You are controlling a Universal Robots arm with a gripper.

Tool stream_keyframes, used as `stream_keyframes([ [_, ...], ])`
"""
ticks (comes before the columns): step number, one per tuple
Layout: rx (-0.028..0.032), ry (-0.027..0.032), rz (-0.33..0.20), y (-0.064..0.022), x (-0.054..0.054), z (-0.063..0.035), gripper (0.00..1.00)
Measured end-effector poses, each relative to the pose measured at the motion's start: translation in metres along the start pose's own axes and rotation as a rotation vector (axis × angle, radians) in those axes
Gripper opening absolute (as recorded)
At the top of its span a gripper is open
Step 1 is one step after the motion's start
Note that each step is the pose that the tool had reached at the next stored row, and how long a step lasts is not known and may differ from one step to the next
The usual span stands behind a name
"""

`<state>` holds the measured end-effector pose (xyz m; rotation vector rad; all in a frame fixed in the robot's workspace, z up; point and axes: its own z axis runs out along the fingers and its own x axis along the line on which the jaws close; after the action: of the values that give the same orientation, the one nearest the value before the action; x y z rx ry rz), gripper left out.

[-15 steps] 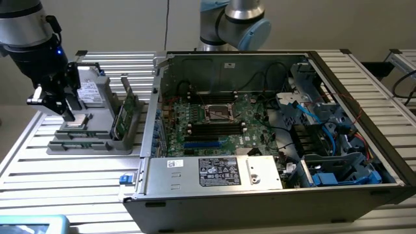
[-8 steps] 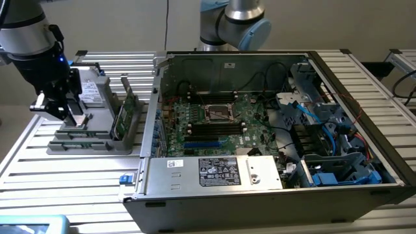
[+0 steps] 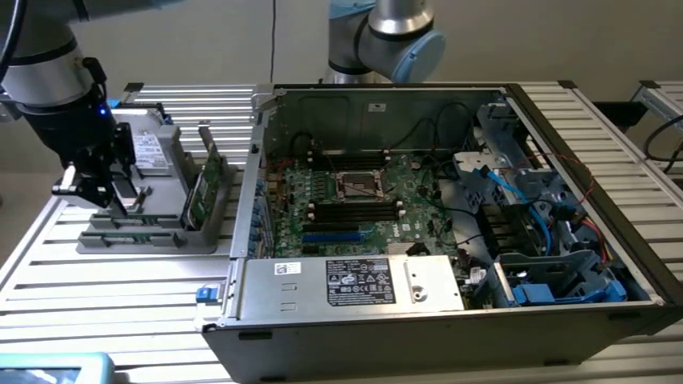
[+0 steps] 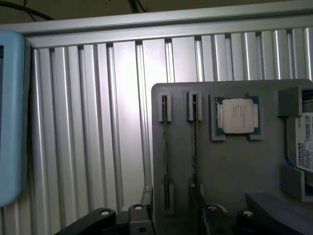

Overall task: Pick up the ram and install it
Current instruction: 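Pick up the ram and move it above insertion slot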

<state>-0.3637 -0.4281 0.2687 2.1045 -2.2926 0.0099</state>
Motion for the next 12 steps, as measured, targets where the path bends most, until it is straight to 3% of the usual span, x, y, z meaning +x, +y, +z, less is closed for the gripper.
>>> stream_keyframes([
  [8,0.0007,0.0002,-0.012,0.0047,0.007,0.0132,0.42],
  [12,0.0066,-0.0001,-0.020,0.0101,0.008,0.0183,0.42],
])
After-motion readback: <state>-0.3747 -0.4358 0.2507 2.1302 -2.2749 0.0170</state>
